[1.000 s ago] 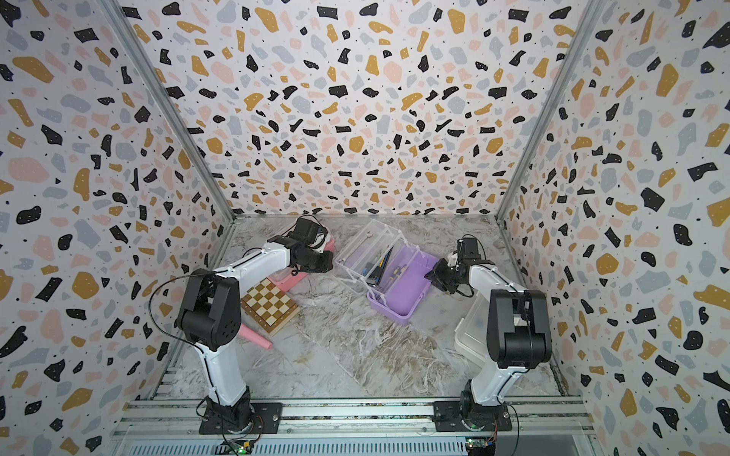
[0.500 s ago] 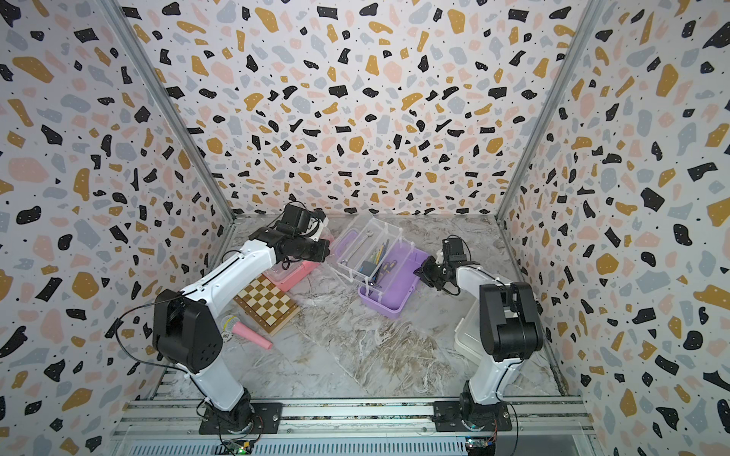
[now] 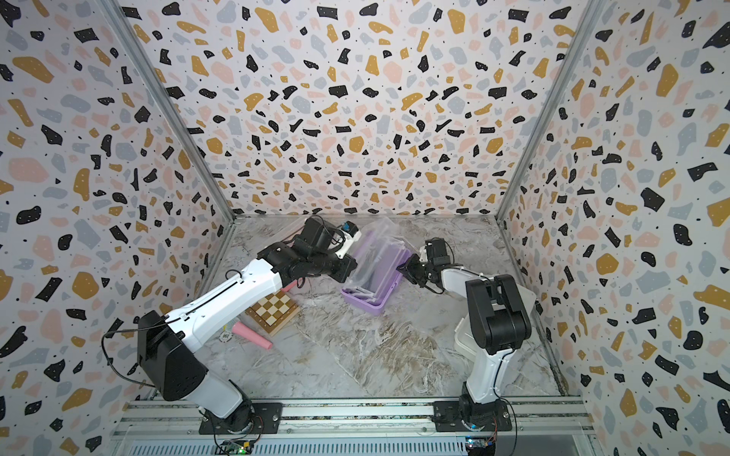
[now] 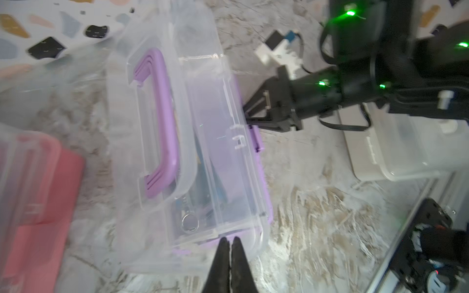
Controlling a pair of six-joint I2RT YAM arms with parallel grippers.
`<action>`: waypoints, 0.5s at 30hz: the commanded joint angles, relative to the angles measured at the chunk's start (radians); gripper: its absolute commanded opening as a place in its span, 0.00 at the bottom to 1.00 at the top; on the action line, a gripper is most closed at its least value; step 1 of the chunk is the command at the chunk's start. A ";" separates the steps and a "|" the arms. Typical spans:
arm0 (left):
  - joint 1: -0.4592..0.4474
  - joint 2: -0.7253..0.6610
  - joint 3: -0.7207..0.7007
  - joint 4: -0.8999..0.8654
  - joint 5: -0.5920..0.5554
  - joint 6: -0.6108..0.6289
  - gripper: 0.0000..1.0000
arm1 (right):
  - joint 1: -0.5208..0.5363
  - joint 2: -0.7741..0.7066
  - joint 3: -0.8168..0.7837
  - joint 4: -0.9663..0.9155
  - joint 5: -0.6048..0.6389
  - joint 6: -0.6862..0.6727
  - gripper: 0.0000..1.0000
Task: Close toolboxes
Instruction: Close the toolbox lid.
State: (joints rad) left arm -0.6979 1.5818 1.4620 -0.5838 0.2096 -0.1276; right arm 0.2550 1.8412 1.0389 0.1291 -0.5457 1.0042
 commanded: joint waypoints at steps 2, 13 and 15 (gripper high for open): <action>-0.017 -0.032 -0.025 0.023 0.082 -0.054 0.28 | 0.018 0.001 -0.031 0.049 -0.048 0.041 0.27; 0.018 0.014 -0.023 0.084 0.177 -0.192 0.41 | 0.014 -0.115 -0.045 -0.077 -0.027 -0.046 0.32; 0.041 0.019 -0.026 0.104 0.205 -0.219 0.42 | 0.010 -0.149 -0.039 -0.129 -0.013 -0.078 0.33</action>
State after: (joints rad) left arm -0.6880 1.5864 1.4380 -0.5404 0.3527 -0.2863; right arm 0.2630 1.7718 0.9955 0.0937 -0.5556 0.9833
